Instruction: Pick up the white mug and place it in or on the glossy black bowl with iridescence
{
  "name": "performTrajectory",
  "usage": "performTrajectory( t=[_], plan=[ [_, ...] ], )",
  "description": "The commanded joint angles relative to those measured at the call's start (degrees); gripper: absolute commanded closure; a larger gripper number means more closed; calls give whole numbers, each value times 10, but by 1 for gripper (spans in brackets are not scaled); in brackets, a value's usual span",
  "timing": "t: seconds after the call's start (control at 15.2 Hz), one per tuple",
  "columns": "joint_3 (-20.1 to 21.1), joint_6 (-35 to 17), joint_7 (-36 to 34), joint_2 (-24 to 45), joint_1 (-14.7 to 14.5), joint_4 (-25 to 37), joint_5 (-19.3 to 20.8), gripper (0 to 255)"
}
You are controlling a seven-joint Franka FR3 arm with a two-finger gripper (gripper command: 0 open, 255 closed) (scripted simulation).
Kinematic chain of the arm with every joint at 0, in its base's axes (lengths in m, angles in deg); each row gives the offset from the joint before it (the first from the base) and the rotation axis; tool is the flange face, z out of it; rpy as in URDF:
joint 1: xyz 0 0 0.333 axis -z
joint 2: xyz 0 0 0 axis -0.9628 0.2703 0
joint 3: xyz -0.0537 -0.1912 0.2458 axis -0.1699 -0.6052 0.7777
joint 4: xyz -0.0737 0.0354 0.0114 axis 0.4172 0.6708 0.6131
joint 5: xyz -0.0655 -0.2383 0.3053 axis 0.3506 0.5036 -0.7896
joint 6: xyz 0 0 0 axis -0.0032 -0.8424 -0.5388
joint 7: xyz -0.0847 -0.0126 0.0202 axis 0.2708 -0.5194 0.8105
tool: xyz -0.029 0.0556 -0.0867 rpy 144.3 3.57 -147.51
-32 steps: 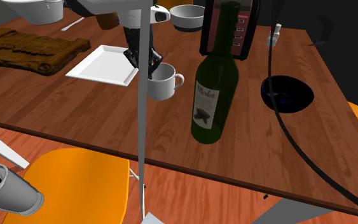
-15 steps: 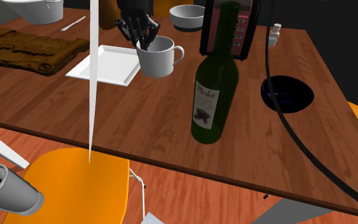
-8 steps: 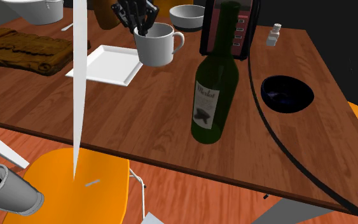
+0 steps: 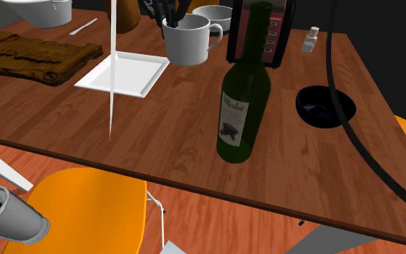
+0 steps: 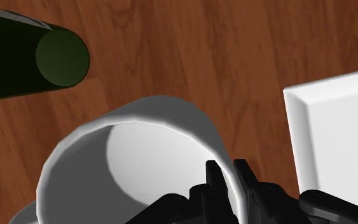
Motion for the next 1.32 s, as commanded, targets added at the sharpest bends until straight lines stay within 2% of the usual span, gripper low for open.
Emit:
performTrajectory(
  t=[0.0,0.59,0.92,1.25],
  plan=[
    [-3,-6,21,-11,22,-15,-5,255],
    [-21,-30,123,-54,120,-74,-24,255],
    [-35,-29,181,-54,164,-69,-28,255],
    [-50,-19,238,-36,202,-38,-28,255]
  ],
)
